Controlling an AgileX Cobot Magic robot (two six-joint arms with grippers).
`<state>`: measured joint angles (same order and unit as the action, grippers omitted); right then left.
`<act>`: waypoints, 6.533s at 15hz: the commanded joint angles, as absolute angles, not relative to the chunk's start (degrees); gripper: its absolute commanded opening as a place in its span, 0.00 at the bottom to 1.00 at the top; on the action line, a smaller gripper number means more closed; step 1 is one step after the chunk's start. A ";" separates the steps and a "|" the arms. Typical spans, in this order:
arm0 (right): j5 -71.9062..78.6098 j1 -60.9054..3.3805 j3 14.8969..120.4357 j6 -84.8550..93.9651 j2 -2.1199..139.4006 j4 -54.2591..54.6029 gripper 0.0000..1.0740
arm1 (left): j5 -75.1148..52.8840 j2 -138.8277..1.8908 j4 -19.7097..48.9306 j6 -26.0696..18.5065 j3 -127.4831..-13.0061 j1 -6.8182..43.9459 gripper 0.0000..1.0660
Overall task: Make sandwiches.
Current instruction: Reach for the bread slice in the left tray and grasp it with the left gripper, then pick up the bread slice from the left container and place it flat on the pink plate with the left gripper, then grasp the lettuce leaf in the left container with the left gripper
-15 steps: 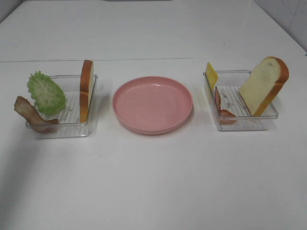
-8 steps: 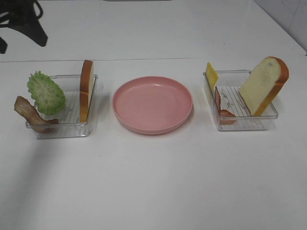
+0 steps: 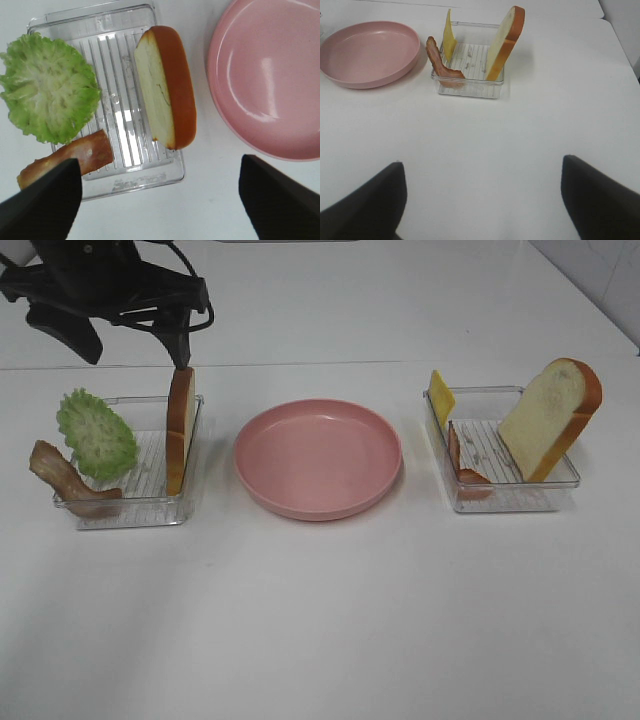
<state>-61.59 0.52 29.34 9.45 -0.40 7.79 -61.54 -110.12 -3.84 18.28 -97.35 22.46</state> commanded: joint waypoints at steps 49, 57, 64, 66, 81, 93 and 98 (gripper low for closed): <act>-61.25 0.63 29.11 10.08 -1.15 8.08 0.74 | -53.29 -135.45 59.30 -17.02 -106.68 15.76 0.00; -61.25 0.63 29.11 10.08 -1.15 8.08 0.74 | -51.51 -136.82 59.30 -16.96 -106.68 18.16 0.00; -61.25 0.63 29.11 10.08 -1.15 8.08 0.74 | -52.31 -135.22 54.37 -18.11 -106.68 18.16 0.58; -61.25 0.63 29.11 10.08 -1.15 8.08 0.74 | -52.14 -133.79 51.05 -18.05 -106.80 18.16 0.73; -61.25 0.63 29.11 10.08 -1.09 8.48 0.74 | -65.09 -118.77 7.62 12.61 -110.01 15.24 0.75; -61.25 0.63 29.11 10.08 -1.09 8.48 0.74 | -66.18 -123.76 2.81 9.17 -109.95 5.33 0.69; -61.25 0.63 29.11 10.08 -1.09 8.48 0.74 | -65.49 -127.43 -1.49 9.22 -109.84 5.33 0.69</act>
<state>-61.59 0.52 29.34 9.45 -0.40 8.65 -65.60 -127.20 -0.74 9.40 -109.78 5.27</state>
